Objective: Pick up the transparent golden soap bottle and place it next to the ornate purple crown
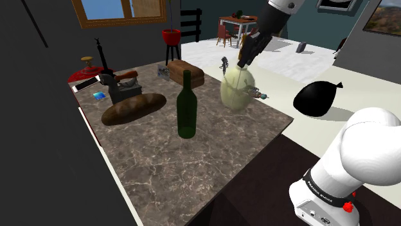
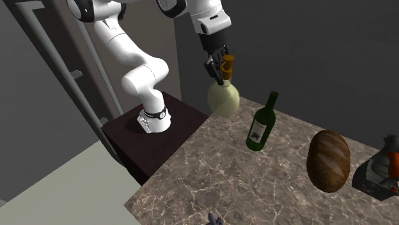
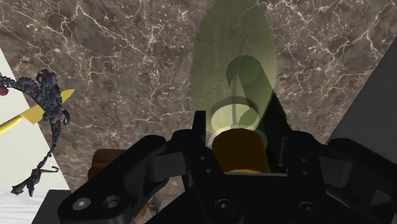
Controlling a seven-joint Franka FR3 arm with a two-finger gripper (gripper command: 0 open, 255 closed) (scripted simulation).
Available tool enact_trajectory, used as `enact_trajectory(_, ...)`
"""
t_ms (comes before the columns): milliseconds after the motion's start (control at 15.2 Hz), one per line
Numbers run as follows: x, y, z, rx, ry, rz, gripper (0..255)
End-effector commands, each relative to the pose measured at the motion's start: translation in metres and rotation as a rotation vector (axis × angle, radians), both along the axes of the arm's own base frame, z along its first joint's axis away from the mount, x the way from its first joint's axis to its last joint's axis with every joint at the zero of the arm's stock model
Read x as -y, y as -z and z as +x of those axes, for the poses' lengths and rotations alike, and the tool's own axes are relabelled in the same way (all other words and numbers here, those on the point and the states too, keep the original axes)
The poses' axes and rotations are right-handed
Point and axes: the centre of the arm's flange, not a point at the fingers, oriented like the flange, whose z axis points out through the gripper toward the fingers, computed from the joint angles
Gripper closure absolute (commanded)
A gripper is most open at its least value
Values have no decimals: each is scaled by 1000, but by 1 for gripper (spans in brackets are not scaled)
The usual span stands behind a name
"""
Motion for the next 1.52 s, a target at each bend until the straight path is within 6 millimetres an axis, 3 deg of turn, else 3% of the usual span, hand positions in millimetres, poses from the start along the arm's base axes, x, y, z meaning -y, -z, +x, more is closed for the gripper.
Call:
enact_trajectory(0,1,-11,1,1,0,0,255)
enact_trajectory(1386,1,-119,1,1,0,0,255)
enact_trajectory(1452,5,-119,13,1,0,0,255)
